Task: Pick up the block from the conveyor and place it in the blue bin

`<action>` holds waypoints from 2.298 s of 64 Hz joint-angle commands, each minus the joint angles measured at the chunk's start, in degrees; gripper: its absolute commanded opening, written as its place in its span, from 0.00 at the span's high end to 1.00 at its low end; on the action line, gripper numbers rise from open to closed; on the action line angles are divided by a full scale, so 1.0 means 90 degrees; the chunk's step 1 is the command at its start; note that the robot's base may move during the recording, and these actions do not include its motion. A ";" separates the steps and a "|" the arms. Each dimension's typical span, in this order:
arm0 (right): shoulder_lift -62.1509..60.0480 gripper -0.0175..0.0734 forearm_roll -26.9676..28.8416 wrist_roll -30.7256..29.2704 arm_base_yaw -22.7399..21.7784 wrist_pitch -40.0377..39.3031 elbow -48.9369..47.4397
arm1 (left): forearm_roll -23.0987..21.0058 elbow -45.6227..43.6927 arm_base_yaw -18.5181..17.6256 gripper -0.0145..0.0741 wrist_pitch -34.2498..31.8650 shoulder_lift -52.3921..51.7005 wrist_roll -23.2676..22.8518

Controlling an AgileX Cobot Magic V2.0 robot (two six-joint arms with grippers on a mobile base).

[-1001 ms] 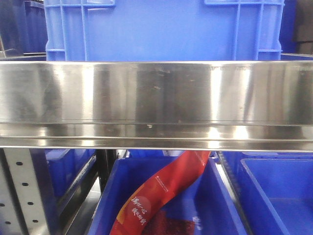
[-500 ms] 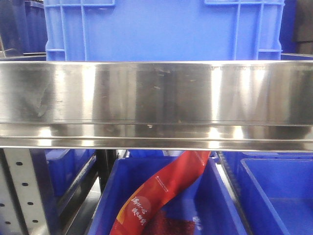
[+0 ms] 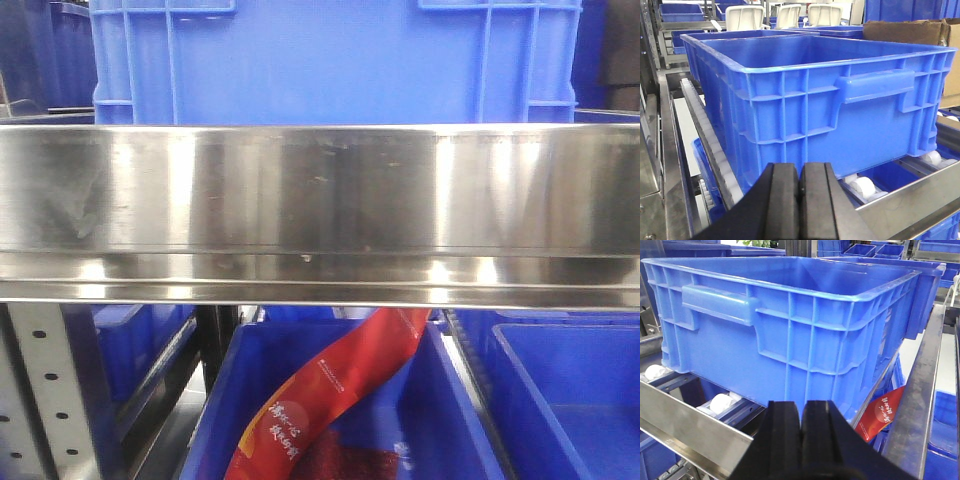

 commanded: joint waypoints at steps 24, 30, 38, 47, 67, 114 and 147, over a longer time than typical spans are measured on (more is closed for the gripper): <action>-0.0045 0.99 -0.0049 -0.0059 0.0002 -0.0184 0.0017 | 0.0047 0.1197 0.1422 0.96 -0.0130 -0.1583 -0.0055; -0.0045 0.99 -0.0049 -0.0059 0.0002 -0.0184 0.0017 | 0.0047 0.1773 0.1988 0.96 -0.0130 -0.2229 -0.0055; -0.0045 0.99 -0.0049 -0.0059 0.0002 -0.0184 0.0017 | 0.0047 0.2495 0.2645 0.96 -0.0156 -0.3069 -0.0055; -0.0045 0.99 -0.0049 -0.0059 0.0002 -0.0184 0.0017 | 0.0047 0.3135 0.3077 0.96 -0.0243 -0.3483 -0.0055; -0.0045 0.99 -0.0049 -0.0059 0.0002 -0.0220 0.0017 | 0.0047 0.3302 0.3146 0.96 -0.0653 -0.3483 -0.0055; -0.0045 0.99 -0.0093 -0.0059 0.0002 -0.0306 0.0031 | 0.0047 0.3302 0.3146 0.96 -0.0653 -0.3483 -0.0055; -0.1869 0.99 0.0115 -0.0059 -0.2749 -0.1285 0.1886 | 0.0047 0.3302 0.3146 0.96 -0.0653 -0.3483 -0.0055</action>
